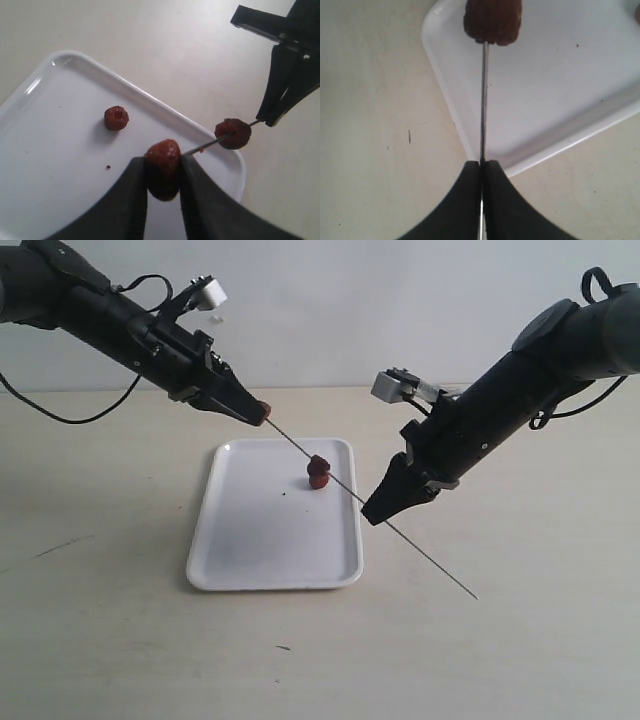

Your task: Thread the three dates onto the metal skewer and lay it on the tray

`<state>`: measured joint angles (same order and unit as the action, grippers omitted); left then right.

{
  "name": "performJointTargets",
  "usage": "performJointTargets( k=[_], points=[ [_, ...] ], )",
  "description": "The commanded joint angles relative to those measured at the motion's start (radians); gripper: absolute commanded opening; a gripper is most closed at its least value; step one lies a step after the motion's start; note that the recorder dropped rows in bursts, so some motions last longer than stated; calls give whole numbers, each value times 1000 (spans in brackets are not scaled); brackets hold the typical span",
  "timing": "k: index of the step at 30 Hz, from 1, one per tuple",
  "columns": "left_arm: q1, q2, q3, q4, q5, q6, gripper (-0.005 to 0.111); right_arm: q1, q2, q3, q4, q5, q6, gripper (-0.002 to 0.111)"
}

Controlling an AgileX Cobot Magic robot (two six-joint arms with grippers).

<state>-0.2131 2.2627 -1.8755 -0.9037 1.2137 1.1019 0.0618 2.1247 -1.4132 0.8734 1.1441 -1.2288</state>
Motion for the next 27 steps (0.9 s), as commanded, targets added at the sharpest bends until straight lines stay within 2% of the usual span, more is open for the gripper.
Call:
performJointTargets(
  k=[1,10,19,27],
  points=[
    [-25,-11,2,-5,7,1,23,-4,-7,-1,39,16,-34,0],
    [-65,-11,2,-3,7,4,23,-4,-7,-1,42,8,-80,0],
    [-67,-11,2,4,7,22,23,-6,-7,-1,-15,-37,-144,0],
    [-65,-11,2,4,7,46,23,-10,-7,-1,30,-41,-430,0]
  ],
)
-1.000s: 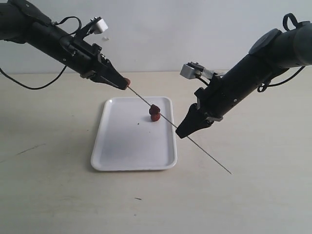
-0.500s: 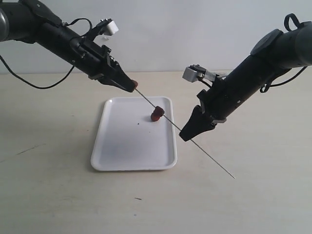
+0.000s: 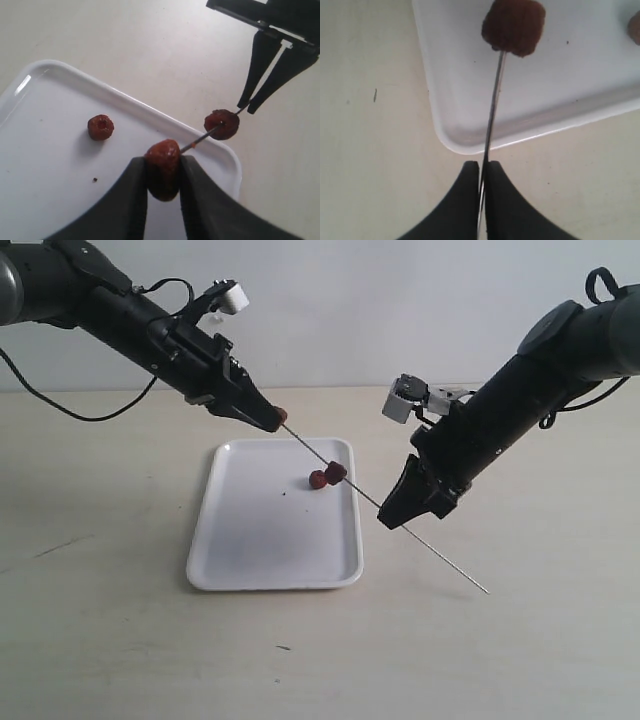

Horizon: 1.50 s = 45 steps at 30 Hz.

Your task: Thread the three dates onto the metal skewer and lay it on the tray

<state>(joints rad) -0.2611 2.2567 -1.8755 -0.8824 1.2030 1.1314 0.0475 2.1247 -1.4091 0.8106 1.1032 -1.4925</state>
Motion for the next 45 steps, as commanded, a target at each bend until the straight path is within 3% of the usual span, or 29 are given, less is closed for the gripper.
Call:
performJointTargets(
  k=[1,17,45],
  points=[
    [-17,-5,2,-17,18,16,23,5,-7,-5,95,0,-191,0],
    [-17,-5,2,11,18,42,23,3,-7,-5,36,-27,-225,0],
    [-17,-5,2,-53,18,73,23,3,-7,-5,162,32,-351,0]
  ],
)
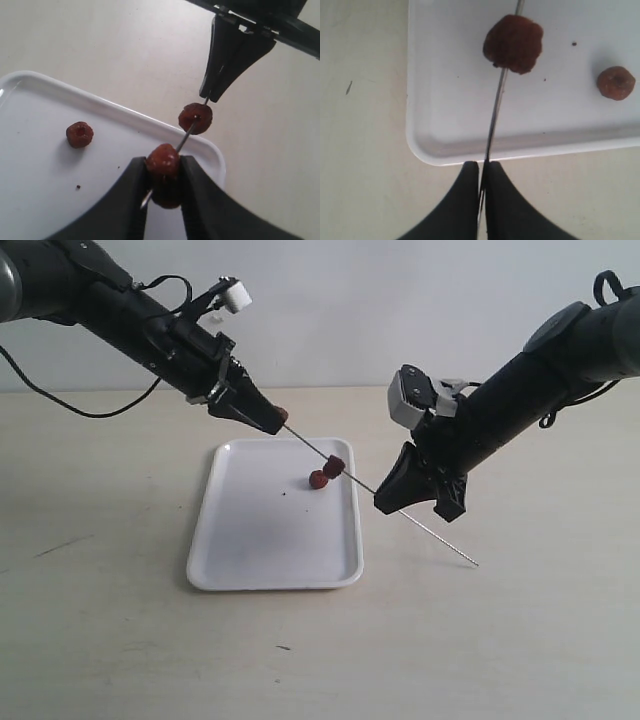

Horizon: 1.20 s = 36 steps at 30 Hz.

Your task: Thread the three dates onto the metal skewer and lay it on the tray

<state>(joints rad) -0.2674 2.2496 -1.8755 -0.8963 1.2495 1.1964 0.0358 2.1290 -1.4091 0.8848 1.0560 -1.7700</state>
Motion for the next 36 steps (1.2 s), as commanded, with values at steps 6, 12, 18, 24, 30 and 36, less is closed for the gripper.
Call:
performJointTargets(
  k=[6,12,18,24,30,36],
  points=[
    [26,2,2,-53,-28,28,23,-1,-11,-5,80,99,-80,0],
    [87,2,2,-92,-28,28,23,-15,-11,-5,80,115,-76,0],
    [95,2,2,-96,-28,28,23,-15,-11,-5,87,117,-87,0],
    [65,2,2,-114,-28,22,23,-13,-11,-5,112,113,-93,0],
    [21,2,2,-107,-28,22,23,-13,-11,-5,135,108,-96,0],
    [-13,2,2,-69,-28,12,23,-13,-11,-5,144,108,-104,0]
  ],
)
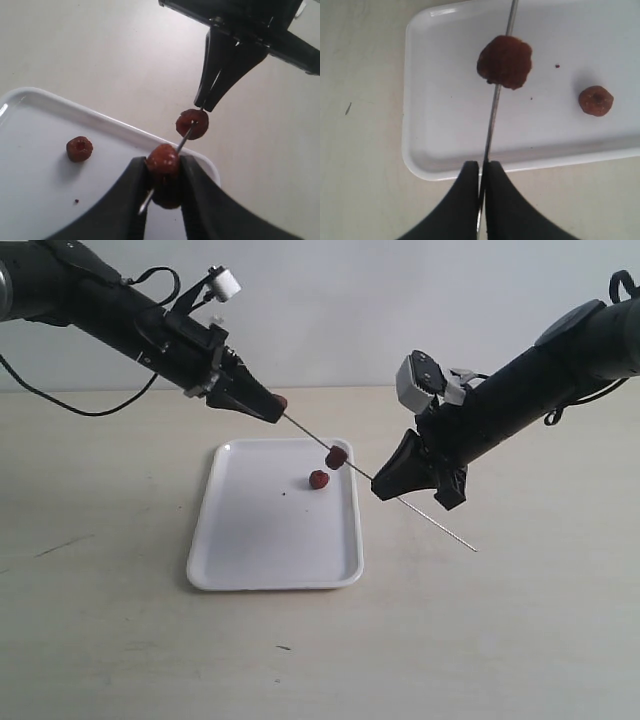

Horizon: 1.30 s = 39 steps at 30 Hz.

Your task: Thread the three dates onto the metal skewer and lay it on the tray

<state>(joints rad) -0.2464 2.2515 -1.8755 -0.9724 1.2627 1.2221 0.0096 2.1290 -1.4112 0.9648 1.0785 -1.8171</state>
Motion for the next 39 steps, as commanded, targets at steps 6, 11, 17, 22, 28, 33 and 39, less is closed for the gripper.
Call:
performJointTargets(
  k=[6,11,17,22,28,33,39],
  points=[
    [-42,0,3,14,-42,-29,23,13,-11,-3,78,79,-64,0],
    [-48,0,16,10,-42,-33,23,13,-11,-3,113,72,-71,0],
    [-70,6,41,10,-42,-12,23,13,-11,-3,135,72,-73,0],
    [-77,6,43,3,-42,1,23,13,-11,-3,137,70,-67,0],
    [-77,6,43,1,-42,16,30,13,-11,-3,142,66,-61,0],
    [-64,-1,43,5,-42,16,79,13,-11,-3,142,66,-56,0],
    [-8,-58,23,9,-42,30,79,13,-11,-3,120,44,-15,0]
  ],
)
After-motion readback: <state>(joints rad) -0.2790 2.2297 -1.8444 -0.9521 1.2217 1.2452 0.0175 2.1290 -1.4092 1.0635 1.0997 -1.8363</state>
